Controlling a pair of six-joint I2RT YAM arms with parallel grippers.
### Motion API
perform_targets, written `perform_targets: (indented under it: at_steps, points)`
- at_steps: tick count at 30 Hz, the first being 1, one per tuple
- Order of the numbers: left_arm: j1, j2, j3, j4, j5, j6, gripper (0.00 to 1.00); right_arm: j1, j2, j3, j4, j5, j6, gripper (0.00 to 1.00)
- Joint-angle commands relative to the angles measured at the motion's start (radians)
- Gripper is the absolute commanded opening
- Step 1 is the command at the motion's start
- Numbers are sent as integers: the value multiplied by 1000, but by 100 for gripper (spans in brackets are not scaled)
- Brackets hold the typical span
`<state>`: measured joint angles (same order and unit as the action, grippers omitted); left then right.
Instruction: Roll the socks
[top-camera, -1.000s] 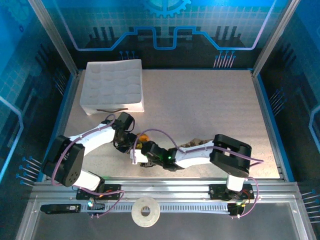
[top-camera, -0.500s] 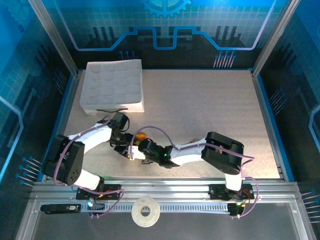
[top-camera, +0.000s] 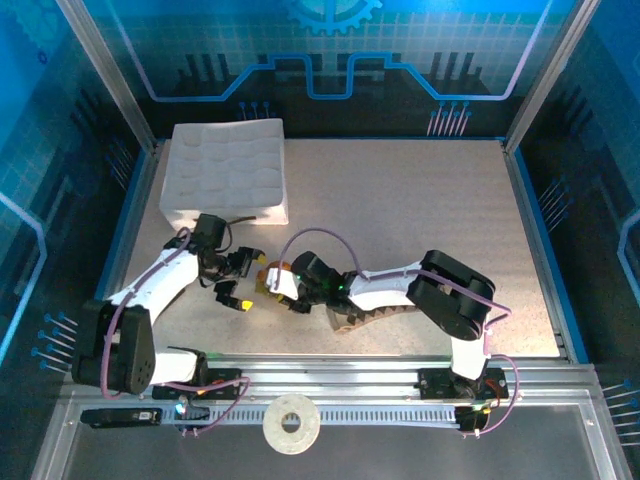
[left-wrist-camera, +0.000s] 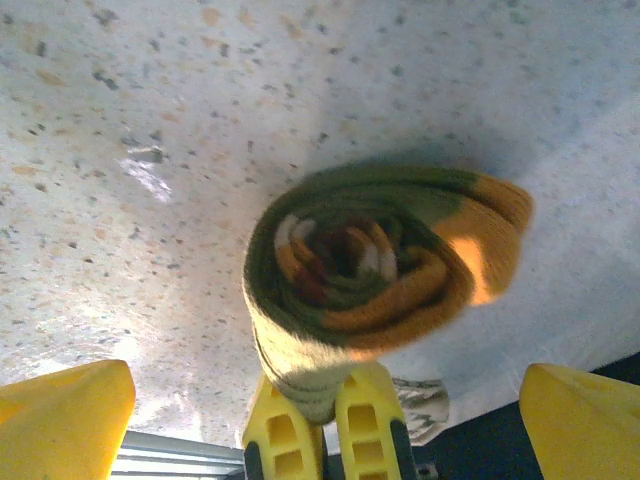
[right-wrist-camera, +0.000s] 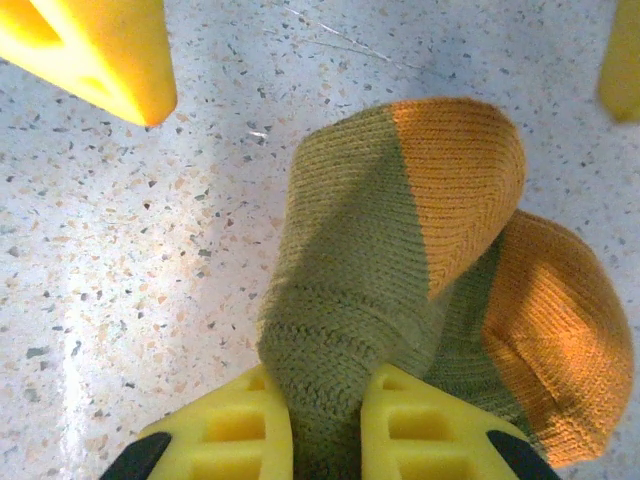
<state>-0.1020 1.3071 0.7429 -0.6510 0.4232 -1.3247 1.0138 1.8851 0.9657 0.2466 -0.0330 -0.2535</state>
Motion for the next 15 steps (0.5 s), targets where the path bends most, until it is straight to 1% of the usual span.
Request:
perform_targets:
  at_steps: [1,5,7,9,11,15]
  points:
    - [5,-49,-16,-54,-12,26,94,-49,80,-13,-239,-148,75,0]
    - [-19,-121,-96,28,0,-22,81,-111,123,20,-277,-283,128,0]
    - [-54,-139,-127,78,-4,-45,73,-149,165,53,-318,-363,170,0]
    - [-89,-139,-149,128,-14,-72,69,-185,214,94,-368,-443,207,0]
    - [-124,-126,-164,183,-28,-99,68,-211,255,126,-408,-506,236,0]
    - [-166,-44,-159,242,-55,-105,68,-248,304,159,-451,-573,287,0]
